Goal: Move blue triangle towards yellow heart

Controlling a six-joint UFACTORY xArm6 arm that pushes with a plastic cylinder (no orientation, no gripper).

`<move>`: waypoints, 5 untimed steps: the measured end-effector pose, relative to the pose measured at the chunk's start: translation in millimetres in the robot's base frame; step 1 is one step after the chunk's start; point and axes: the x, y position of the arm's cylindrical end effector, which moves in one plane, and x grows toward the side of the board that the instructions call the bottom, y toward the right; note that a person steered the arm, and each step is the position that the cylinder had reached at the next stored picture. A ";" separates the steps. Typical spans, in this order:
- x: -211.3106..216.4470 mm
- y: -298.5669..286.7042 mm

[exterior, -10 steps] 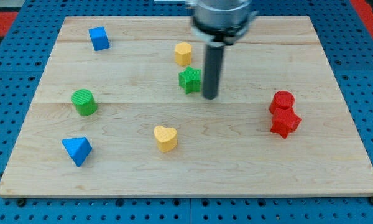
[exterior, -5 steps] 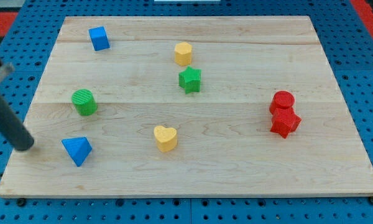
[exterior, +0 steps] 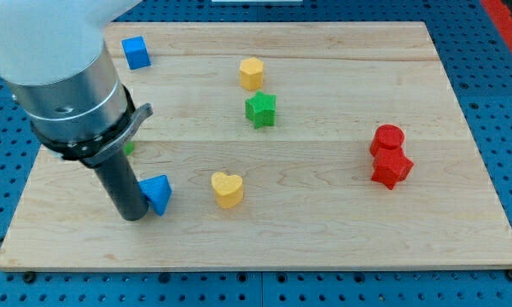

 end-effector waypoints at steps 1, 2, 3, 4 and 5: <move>-3.5 2.8; -14.6 2.2; -27.7 3.1; -32.5 21.1; -32.5 28.9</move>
